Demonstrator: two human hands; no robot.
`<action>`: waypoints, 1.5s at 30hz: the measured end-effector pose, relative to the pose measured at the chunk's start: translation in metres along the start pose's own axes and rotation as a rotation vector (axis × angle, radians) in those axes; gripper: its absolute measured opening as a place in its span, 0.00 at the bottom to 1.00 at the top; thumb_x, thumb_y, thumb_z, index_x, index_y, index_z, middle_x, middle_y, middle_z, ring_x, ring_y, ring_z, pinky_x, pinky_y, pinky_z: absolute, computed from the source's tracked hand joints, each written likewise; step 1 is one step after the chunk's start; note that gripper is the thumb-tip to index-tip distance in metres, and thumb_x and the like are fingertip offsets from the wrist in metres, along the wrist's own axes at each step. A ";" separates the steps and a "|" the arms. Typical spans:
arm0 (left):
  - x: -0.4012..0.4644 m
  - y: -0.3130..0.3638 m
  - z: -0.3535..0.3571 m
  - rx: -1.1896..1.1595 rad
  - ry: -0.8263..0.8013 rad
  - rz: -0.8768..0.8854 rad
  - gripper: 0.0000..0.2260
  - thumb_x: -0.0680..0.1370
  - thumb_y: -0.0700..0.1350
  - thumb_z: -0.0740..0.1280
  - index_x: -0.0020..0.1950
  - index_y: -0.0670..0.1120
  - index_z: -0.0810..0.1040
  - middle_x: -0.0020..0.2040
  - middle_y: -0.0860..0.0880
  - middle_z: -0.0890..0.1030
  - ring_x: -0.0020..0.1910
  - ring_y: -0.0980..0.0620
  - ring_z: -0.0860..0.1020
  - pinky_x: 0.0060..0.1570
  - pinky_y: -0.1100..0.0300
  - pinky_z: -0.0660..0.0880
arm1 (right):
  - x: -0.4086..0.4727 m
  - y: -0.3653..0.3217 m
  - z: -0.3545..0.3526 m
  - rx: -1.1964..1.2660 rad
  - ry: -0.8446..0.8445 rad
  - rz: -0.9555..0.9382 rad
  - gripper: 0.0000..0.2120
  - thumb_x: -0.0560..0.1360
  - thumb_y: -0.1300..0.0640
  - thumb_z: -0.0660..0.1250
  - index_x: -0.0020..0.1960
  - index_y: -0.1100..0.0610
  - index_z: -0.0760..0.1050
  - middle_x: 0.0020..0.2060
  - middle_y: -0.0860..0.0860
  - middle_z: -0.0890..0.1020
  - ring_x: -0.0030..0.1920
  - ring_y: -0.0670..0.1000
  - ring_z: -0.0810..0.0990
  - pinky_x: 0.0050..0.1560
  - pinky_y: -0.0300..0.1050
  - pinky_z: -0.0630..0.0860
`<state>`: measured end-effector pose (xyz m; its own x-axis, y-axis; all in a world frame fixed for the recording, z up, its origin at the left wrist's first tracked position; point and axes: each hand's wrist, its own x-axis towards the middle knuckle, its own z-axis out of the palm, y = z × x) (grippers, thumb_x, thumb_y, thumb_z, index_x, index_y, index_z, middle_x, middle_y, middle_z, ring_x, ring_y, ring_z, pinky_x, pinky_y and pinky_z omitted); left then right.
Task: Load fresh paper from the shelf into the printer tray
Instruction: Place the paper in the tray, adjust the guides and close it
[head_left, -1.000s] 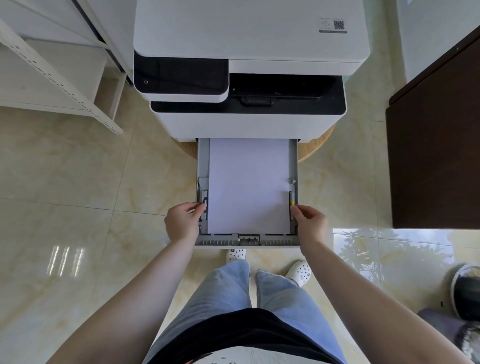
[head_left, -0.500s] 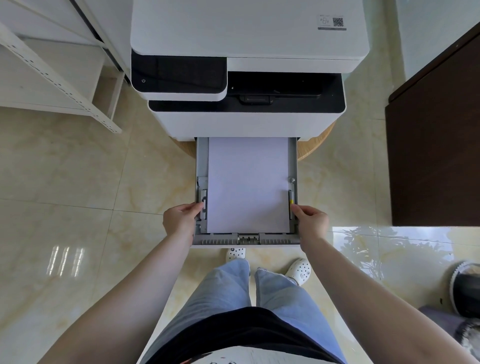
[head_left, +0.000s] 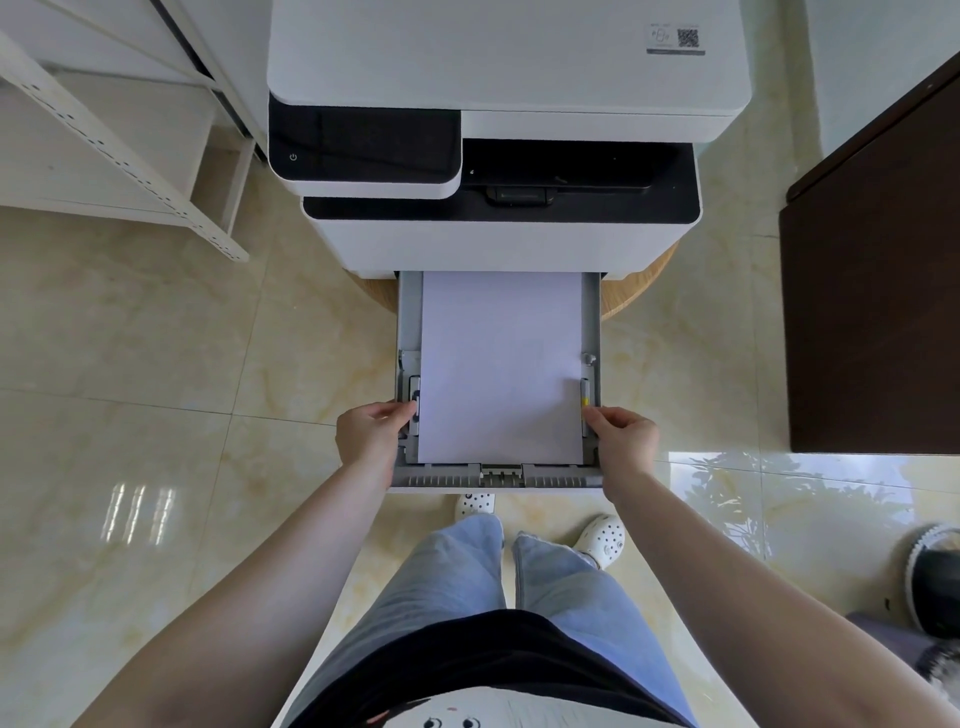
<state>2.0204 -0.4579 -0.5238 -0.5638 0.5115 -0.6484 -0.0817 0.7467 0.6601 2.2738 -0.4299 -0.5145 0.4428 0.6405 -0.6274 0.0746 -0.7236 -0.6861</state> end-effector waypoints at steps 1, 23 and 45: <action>0.001 -0.001 0.000 0.007 -0.006 0.004 0.10 0.71 0.45 0.75 0.48 0.41 0.84 0.47 0.45 0.85 0.38 0.54 0.79 0.35 0.65 0.70 | 0.000 0.000 0.000 0.003 0.000 0.000 0.06 0.71 0.60 0.72 0.35 0.55 0.79 0.32 0.51 0.80 0.39 0.53 0.76 0.47 0.48 0.74; -0.013 -0.027 -0.006 0.360 -0.067 0.359 0.20 0.71 0.42 0.74 0.59 0.41 0.71 0.60 0.44 0.79 0.60 0.44 0.77 0.53 0.55 0.71 | -0.003 0.014 -0.016 -0.057 -0.157 -0.121 0.13 0.72 0.61 0.71 0.56 0.59 0.79 0.46 0.55 0.82 0.45 0.50 0.79 0.42 0.36 0.75; -0.011 -0.015 0.009 0.179 0.096 0.133 0.14 0.74 0.47 0.71 0.54 0.41 0.75 0.57 0.45 0.79 0.55 0.47 0.76 0.49 0.60 0.66 | -0.002 0.015 -0.006 -0.035 -0.053 -0.020 0.11 0.73 0.58 0.71 0.53 0.59 0.79 0.45 0.53 0.82 0.45 0.52 0.78 0.48 0.46 0.77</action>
<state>2.0349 -0.4704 -0.5299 -0.6358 0.5742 -0.5159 0.1405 0.7433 0.6541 2.2792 -0.4431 -0.5216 0.3929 0.6669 -0.6332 0.1145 -0.7187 -0.6859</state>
